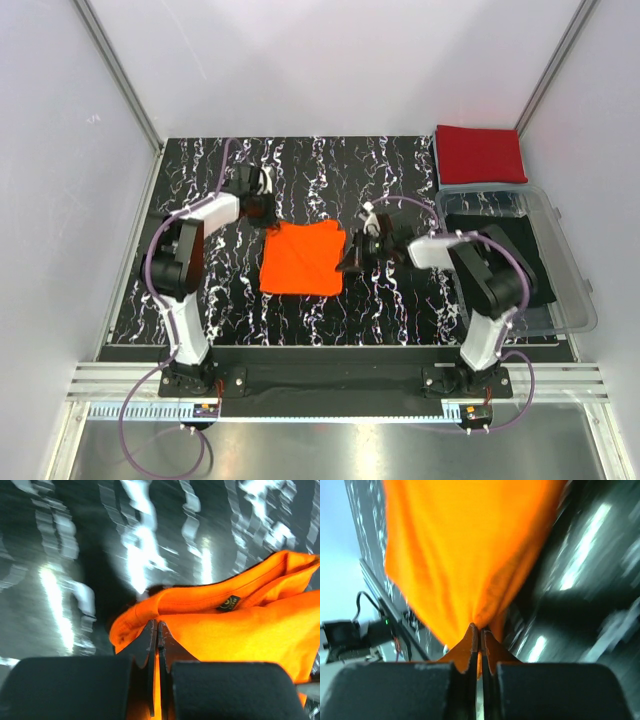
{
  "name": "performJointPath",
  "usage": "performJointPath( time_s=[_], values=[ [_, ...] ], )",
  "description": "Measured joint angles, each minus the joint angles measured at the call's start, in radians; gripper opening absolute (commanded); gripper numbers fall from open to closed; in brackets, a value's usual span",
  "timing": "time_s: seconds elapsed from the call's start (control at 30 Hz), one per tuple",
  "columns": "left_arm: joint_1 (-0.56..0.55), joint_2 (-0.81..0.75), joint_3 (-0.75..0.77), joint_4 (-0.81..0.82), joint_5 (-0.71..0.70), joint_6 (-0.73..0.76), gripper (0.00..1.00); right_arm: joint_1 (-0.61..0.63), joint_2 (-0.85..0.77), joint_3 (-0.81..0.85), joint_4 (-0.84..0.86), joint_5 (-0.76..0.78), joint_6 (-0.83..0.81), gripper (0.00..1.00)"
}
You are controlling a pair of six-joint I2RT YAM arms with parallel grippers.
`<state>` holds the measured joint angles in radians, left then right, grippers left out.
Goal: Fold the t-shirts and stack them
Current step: Fold the tshirt
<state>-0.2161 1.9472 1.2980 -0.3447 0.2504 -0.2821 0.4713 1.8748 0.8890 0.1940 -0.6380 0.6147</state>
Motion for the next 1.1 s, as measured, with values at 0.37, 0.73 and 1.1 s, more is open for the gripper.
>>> performJointPath(
  time_s=[0.37,0.73,1.1],
  values=[
    [-0.12,-0.171,-0.161,0.0,-0.019,-0.048,0.0,0.061,-0.455,-0.317,-0.08,0.15,0.031,0.41],
    [-0.148,-0.172,-0.179,-0.017,-0.042,-0.055,0.0,-0.009,-0.397,-0.135,-0.196,0.203,-0.123,0.55],
    [-0.127,-0.043,-0.019,-0.065,-0.067,0.0,0.0,-0.148,-0.077,0.215,-0.417,-0.013,-0.431,0.65]
  ],
)
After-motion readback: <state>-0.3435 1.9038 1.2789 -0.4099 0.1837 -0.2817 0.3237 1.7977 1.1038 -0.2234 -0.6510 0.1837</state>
